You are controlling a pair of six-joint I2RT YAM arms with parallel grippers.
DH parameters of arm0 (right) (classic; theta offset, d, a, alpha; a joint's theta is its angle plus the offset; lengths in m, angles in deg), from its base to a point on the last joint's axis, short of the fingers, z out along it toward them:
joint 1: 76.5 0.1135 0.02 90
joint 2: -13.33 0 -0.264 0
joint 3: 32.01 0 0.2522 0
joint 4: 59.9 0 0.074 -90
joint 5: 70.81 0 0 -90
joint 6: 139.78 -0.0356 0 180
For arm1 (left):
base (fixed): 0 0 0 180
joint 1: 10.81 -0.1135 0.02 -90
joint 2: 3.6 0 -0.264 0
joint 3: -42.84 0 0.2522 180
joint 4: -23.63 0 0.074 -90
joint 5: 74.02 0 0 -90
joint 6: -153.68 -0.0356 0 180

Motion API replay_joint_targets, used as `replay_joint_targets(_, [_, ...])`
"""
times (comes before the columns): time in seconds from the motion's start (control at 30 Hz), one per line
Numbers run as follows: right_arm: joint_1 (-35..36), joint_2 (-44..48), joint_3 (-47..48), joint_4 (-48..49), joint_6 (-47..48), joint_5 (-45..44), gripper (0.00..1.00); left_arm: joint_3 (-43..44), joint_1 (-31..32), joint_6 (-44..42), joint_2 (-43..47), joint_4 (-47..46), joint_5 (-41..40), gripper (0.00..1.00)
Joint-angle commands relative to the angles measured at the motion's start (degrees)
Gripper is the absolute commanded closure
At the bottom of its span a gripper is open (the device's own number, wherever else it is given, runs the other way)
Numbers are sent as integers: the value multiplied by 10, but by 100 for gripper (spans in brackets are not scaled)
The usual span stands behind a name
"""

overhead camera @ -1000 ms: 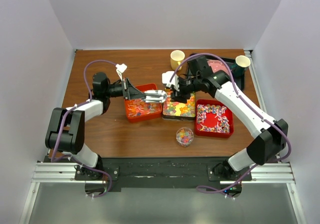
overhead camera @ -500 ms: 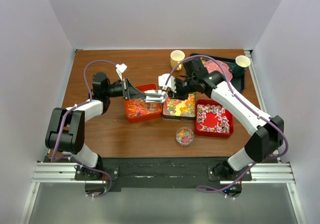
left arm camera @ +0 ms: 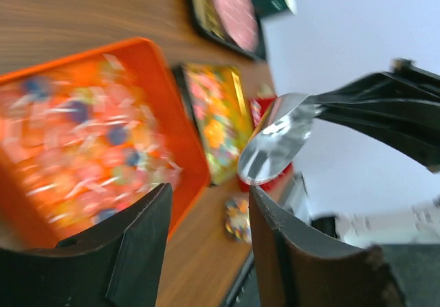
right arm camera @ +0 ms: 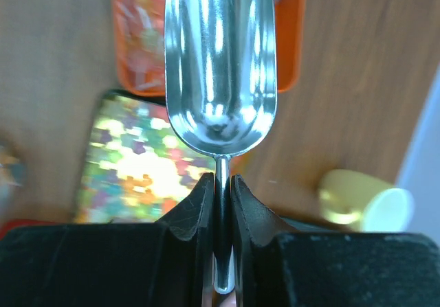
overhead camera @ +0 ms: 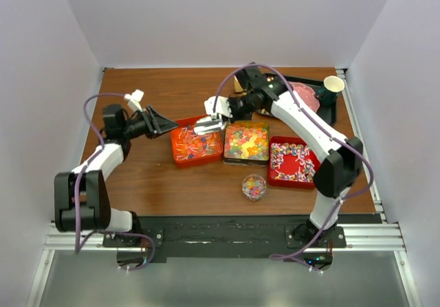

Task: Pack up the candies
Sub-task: Scoop the fake candies from the storage box.

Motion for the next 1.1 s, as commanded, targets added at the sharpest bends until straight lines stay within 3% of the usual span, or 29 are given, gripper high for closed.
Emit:
replay_joint_targets(0.0, [14, -69, 119, -97, 164, -102, 100, -37, -31, -39, 66, 165, -105, 44])
replay_joint_targets(0.13, [36, -119, 163, -107, 242, -177, 100, -77, -60, -6, 82, 214, -120, 25])
replay_joint_targets(0.27, [64, -156, 191, -92, 288, -227, 100, -142, -97, 56, 86, 185, -80, 16])
replay_joint_targets(0.43, [95, -210, 233, -78, 318, -308, 100, -161, -101, 136, 65, 172, -80, 2])
replay_joint_targets(0.53, [108, -241, 249, -56, 343, -362, 100, -165, -100, 185, 41, 195, -83, 0])
replay_joint_targets(0.8, [128, -278, 231, -7, 399, -447, 100, -183, -84, 236, 2, 208, -100, 2])
replay_joint_targets(0.9, [139, -265, 187, 9, 411, -449, 100, -194, -67, 241, -10, 202, -115, 14])
replay_joint_targets(1.07, [167, -243, 126, 6, 396, -444, 100, -196, -33, 243, -62, 186, -127, 44])
